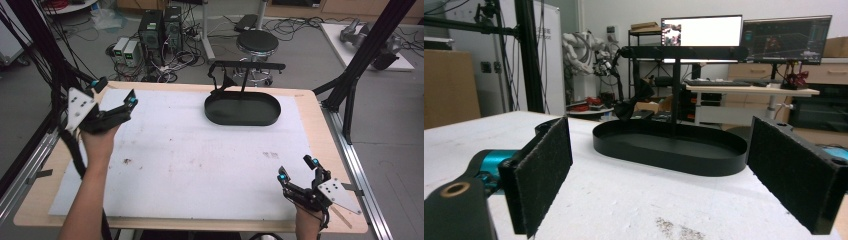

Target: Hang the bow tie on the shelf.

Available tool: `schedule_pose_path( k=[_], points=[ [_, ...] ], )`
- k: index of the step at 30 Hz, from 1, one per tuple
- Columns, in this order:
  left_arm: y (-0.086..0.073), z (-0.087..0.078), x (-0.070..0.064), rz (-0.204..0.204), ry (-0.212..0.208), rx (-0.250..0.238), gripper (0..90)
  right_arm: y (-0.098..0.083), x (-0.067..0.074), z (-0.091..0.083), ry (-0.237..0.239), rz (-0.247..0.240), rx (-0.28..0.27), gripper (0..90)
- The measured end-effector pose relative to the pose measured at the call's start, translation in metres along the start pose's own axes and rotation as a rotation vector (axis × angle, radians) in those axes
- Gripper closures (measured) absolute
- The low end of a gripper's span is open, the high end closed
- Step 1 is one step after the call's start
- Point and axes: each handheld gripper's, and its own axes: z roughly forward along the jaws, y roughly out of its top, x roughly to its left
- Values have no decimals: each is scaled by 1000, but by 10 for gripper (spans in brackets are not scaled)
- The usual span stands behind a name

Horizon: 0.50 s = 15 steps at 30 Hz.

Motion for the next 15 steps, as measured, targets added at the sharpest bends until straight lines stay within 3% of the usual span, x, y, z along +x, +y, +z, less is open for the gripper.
schedule_pose_path(
  k=[1,2,3,5,6,7,8,10,15],
  points=[
    [-2,-7,2,-8,-5,-2,155,0,0,0,-2,5,-3,105],
    [-8,-28,8,-8,5,12,143,0,-1,-1,-13,14,-5,105],
    [-8,-28,8,-8,5,12,137,0,-1,-1,-13,14,-5,105],
    [-19,-55,17,-7,28,39,135,1,-3,-2,-35,25,11,105],
    [-19,-55,17,-7,28,39,128,0,-4,-2,-41,32,11,105],
    [-26,-71,23,-24,46,45,127,0,-5,-2,-46,40,7,105],
    [-26,-71,23,-24,46,45,127,0,-6,-3,-45,53,8,105],
    [-34,-93,30,-50,64,35,127,0,-7,-4,-48,56,5,105],
    [-52,-123,32,-40,81,42,127,-1,-10,-6,-56,65,5,105]
  ],
)
